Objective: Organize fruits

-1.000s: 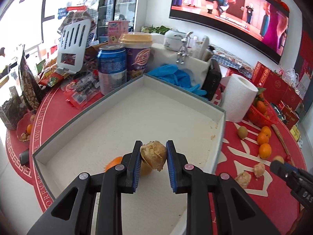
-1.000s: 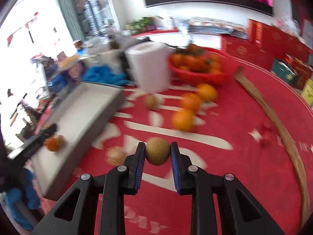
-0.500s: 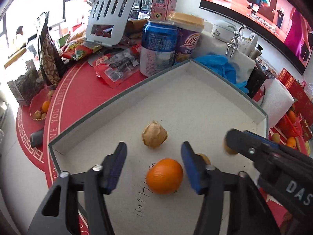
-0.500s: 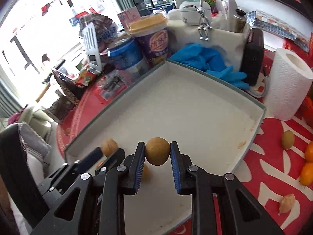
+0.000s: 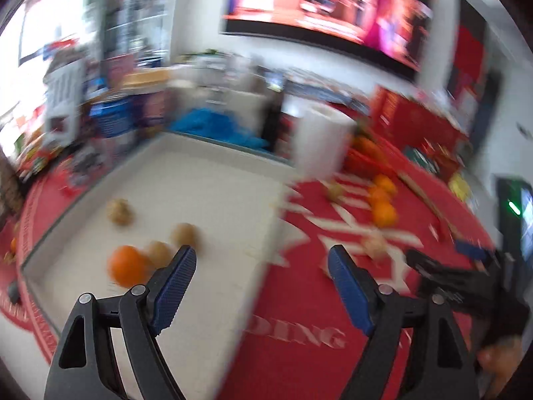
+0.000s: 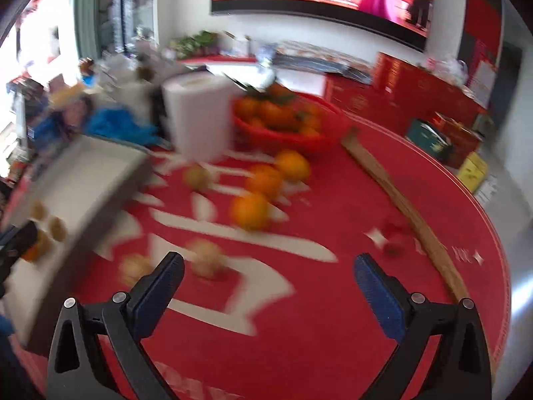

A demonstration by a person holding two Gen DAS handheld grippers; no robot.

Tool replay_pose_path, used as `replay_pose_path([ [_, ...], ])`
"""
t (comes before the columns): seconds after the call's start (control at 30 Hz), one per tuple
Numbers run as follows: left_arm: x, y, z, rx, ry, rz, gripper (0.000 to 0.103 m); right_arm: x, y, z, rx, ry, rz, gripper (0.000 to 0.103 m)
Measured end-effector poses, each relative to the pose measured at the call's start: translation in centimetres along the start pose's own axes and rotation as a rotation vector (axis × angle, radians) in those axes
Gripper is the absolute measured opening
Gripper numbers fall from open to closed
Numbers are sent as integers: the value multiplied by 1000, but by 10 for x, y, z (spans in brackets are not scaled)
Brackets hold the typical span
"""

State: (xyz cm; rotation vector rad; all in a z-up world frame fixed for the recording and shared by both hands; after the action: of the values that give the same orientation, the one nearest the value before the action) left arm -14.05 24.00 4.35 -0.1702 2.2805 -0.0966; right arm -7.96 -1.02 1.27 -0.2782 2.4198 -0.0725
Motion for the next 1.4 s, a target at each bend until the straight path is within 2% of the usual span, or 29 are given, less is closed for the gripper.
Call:
replay_pose_path([
  [0.1, 19, -47, 15, 34, 70, 146, 84, 7, -13, 27, 35, 62, -3, 102],
  [0.17, 31, -67, 25, 29, 105, 201, 84, 3, -23, 33, 1, 57, 22, 102],
  [0.23, 38, -79, 38, 42, 179, 228, 84, -4, -28, 44, -42, 74, 63, 103],
  [0.33, 35, -84, 44, 66, 204, 191, 87, -12, -33, 50, -62, 79, 79, 103],
  [0.63, 24, -102, 66, -26, 224, 135, 101, -13, -29, 49, -62, 78, 78, 103],
  [1.2, 16, -108, 78, -122, 223, 44, 102, -12, -28, 48, -65, 78, 79, 103],
  [1.4, 7, -106, 89, -102, 224, 52, 103, -12, -32, 53, -68, 78, 76, 103],
])
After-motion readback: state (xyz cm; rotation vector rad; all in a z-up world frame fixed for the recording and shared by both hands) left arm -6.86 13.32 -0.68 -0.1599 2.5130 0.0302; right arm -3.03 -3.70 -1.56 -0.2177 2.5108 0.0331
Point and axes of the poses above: each gripper's, at about its wrist camera, not at the fingertips, and z roughly the way its jaws point, y to its left, x to its underside, the point moved 1 cm from there along z, roughly the way its jaws point, and after that the axes turned 1 degree about -z, right-handed, at the moved point
